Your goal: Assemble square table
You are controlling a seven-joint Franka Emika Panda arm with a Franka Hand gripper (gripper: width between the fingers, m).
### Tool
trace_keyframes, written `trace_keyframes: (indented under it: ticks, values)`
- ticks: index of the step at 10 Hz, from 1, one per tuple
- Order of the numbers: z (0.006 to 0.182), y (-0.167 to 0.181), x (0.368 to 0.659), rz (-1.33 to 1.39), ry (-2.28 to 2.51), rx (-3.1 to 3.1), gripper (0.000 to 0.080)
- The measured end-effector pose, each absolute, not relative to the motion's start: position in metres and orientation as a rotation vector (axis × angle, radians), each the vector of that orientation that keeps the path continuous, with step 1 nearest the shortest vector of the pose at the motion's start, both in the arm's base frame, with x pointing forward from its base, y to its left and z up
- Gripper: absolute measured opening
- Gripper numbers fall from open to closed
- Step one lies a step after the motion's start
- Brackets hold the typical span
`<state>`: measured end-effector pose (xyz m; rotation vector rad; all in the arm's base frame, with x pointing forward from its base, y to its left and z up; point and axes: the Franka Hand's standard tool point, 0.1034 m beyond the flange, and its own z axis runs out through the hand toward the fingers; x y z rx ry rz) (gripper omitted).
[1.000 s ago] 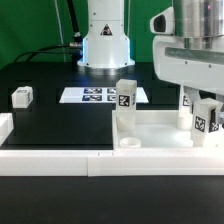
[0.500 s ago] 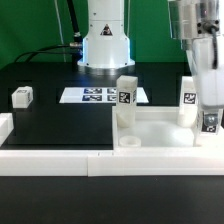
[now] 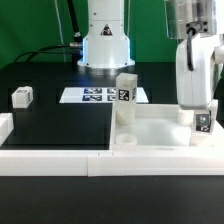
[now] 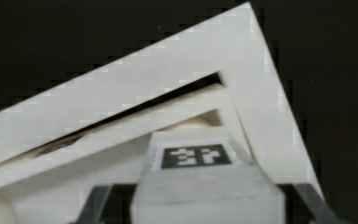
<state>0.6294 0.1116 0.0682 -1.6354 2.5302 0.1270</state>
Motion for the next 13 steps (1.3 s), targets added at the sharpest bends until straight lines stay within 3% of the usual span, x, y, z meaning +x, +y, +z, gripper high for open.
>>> trace_keyframes:
  ticks: [1,2,3,4,5,7,9,13]
  values:
    - [0.067,0.114,0.628,0.141,2.538,-1.615,0.0355]
    - [0.067,0.115,0.628,0.139,2.518,-1.644,0.0491]
    - [0.067,0.115,0.628,0.139,2.518,-1.645,0.0491]
    - [0.069,0.117,0.628,0.137,2.512,-1.649,0.0614]
    - [0.078,0.124,0.625,0.136,2.495,-1.658,0.0639]
    - [0.116,0.129,0.621,0.127,2.432,-1.676,0.0648]
    - [0.15,0.112,0.616,0.102,2.344,-1.741,0.0648]
    - [0.15,0.108,0.616,0.091,2.327,-1.764,0.0648]
